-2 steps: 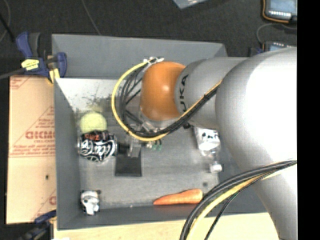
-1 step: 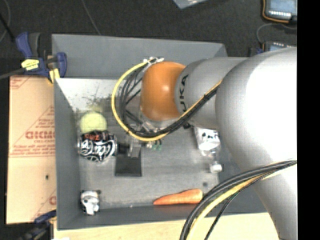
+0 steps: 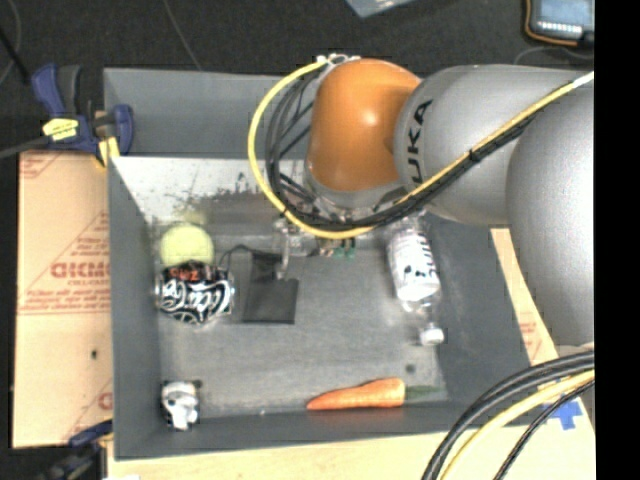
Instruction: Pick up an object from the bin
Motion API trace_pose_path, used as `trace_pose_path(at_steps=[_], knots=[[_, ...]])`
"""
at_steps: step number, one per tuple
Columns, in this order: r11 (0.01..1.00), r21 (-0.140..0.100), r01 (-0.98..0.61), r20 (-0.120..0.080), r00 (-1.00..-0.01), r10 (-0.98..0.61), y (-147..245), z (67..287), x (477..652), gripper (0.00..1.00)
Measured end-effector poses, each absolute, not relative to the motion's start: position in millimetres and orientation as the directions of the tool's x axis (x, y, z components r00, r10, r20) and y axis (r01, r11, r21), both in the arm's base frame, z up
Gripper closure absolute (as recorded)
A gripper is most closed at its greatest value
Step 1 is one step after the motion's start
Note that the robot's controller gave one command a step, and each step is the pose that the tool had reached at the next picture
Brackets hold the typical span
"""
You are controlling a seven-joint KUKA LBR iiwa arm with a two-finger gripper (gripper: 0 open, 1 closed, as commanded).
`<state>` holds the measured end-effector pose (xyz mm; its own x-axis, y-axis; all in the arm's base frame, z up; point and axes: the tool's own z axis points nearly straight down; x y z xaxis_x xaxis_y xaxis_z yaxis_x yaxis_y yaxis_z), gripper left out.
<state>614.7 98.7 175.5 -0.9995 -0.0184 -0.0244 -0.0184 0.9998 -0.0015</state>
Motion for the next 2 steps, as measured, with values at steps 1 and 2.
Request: trace_pose_path(at_steps=[1,2], knots=[[1.000,-0.002,-0.019,-0.024,-1.000,-0.019,99,176,614.6,1.00],[1.000,-0.002,-0.017,-0.020,-1.000,-0.017,100,225,616.0,1.00]])
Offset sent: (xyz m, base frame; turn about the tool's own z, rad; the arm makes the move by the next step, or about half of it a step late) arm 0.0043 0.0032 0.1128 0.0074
